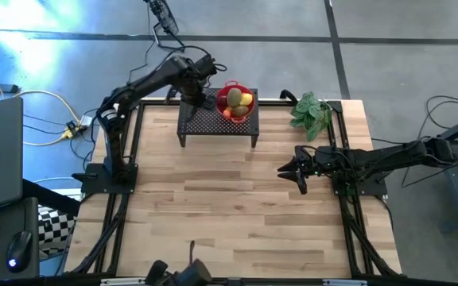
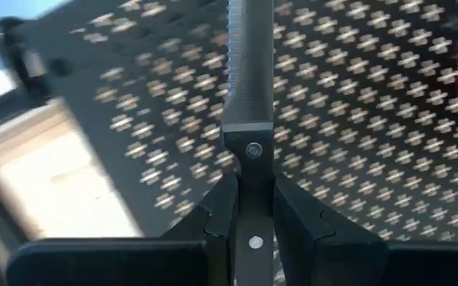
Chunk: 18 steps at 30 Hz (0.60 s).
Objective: Pick & Place Fruit
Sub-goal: Put the knife on the shelf
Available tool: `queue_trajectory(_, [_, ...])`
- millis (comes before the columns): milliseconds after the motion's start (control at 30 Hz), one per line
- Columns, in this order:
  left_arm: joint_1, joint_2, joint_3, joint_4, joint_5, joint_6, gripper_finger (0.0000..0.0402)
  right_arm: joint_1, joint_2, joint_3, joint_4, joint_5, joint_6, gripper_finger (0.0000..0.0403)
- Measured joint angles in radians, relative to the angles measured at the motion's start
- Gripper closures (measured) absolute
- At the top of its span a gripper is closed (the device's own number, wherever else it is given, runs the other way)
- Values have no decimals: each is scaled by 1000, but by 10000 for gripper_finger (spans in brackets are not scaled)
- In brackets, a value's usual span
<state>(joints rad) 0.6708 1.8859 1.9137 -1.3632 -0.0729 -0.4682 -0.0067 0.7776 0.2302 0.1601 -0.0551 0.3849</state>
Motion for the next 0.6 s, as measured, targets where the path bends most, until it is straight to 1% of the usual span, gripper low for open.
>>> queue_trajectory(167, [-3, 0, -48, 95, 65, 20, 352, 0, 0, 0, 0, 0, -23, 300])
queue_trajectory(600, [-3, 0, -60, 102, 63, -1, 352, 0, 0, 0, 0, 0, -23, 300])
